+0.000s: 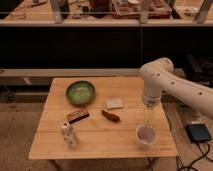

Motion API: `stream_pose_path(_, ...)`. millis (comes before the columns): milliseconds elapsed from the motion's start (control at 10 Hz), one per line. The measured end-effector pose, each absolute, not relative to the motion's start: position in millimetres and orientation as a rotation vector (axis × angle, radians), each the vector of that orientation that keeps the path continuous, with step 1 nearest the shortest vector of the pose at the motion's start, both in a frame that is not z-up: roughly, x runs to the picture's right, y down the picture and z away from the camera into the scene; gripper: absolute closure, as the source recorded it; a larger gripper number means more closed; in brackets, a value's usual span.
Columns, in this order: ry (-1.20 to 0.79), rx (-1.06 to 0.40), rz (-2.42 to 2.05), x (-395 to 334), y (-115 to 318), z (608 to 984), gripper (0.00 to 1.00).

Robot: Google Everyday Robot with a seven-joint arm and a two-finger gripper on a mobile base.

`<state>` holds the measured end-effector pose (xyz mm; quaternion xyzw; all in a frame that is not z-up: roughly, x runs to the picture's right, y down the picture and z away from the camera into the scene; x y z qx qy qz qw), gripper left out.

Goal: Drag the ceramic bowl in a circle

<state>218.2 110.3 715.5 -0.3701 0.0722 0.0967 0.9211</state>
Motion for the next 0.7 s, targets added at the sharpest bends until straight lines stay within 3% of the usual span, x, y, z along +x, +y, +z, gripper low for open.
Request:
stream_pose_path(300,0.145,-0.618,0.026,219,52,719,0.2)
stream_pose_path(500,0.058,-0.468,-0.185,174,-18,716,0.2)
stream_pose_path(700,-0.042,-0.403,-0.318,131,-48,711,0.2)
